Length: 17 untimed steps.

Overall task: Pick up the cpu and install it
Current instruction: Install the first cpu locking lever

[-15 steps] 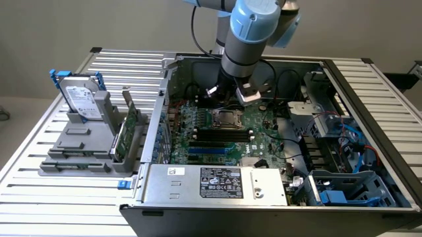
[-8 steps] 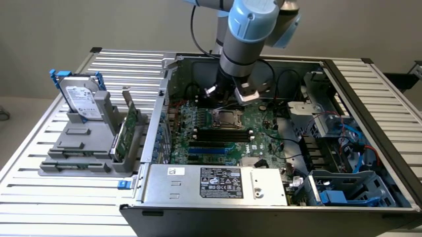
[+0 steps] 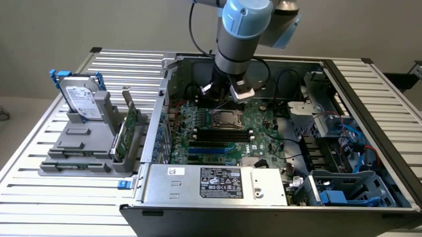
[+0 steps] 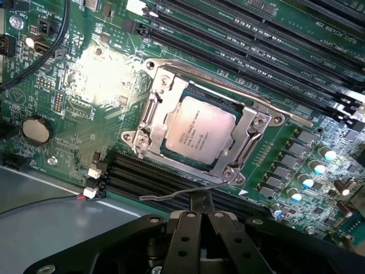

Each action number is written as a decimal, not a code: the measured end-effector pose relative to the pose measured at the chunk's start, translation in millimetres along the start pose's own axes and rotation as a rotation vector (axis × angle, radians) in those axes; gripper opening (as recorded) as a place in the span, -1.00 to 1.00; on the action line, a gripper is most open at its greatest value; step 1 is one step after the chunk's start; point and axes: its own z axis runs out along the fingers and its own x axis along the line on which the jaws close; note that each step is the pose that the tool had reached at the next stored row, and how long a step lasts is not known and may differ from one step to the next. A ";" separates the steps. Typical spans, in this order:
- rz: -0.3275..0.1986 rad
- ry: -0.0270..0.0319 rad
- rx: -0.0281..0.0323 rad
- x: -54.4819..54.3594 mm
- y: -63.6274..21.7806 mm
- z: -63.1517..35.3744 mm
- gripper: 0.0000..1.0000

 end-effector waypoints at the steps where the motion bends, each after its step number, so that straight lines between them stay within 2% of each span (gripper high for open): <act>1: 0.000 0.0000 0.0000 -0.4 -0.3 -0.4 -0.79; 4: 0.000 -0.0002 0.0002 -0.6 -0.1 -0.8 -0.79; 17: 0.007 -0.0096 0.0043 -2.0 -0.7 -5.9 -0.79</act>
